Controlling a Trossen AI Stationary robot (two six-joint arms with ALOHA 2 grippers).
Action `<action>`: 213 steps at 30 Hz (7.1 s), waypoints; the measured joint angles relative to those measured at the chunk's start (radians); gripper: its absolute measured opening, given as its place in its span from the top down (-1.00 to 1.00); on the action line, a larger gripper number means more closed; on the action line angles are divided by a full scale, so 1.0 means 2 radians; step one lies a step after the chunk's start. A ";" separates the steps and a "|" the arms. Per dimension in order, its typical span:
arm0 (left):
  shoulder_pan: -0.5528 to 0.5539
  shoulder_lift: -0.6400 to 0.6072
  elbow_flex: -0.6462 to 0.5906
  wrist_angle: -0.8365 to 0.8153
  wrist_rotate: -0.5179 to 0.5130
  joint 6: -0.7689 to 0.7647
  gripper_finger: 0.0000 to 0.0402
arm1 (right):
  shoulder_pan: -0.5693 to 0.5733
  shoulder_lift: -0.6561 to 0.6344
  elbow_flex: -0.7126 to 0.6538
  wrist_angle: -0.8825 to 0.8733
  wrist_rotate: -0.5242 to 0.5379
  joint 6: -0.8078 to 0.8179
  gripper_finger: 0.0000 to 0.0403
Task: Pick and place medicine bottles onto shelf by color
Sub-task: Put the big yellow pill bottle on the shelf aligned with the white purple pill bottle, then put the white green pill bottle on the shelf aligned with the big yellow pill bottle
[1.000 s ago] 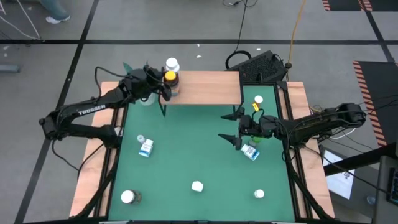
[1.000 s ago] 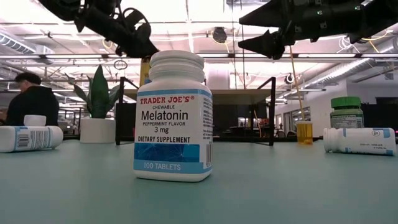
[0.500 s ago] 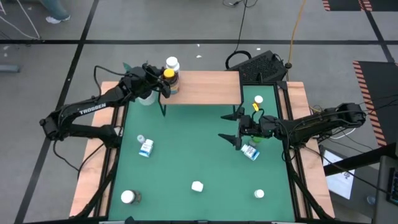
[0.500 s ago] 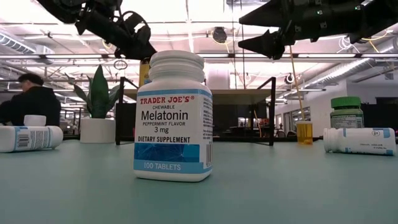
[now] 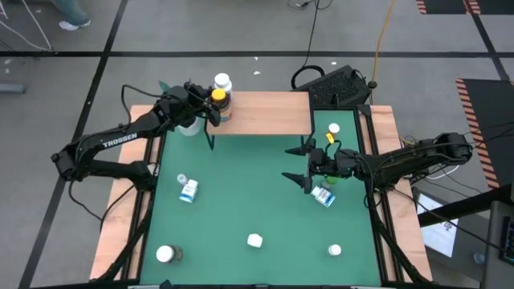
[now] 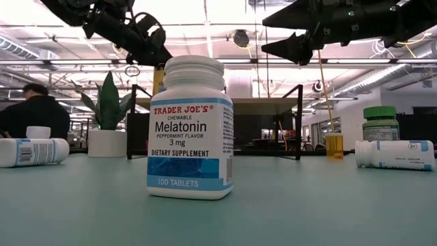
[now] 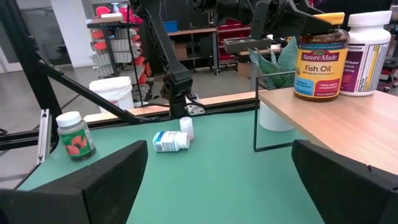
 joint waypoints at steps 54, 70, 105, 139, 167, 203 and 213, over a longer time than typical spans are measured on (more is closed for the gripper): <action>-0.649 0.171 0.303 -0.768 0.133 -0.716 0.03 | -0.057 0.002 0.000 0.069 -0.048 -0.142 -0.95; -0.744 0.183 0.300 -0.653 0.159 -1.082 -0.62 | -0.071 0.002 0.000 0.060 -0.120 -0.140 -0.95; -0.770 0.187 0.191 -0.575 0.169 -1.121 -0.61 | -0.070 0.002 0.000 0.051 -0.119 -0.120 -0.95; -0.769 0.187 0.154 -0.570 0.167 -1.064 -0.48 | -0.070 0.002 0.000 0.039 -0.118 -0.120 -0.95; -0.705 0.123 0.180 -0.625 0.121 -0.887 -0.12 | -0.070 0.071 0.000 0.140 -0.213 -0.053 -0.95; -0.417 0.126 0.181 -0.359 0.033 -0.129 -0.15 | 0.028 0.333 0.177 0.063 -0.169 0.058 -0.95; -0.417 0.126 0.181 -0.339 0.021 -0.105 -0.21 | 0.036 0.333 0.177 0.063 -0.168 0.044 -0.60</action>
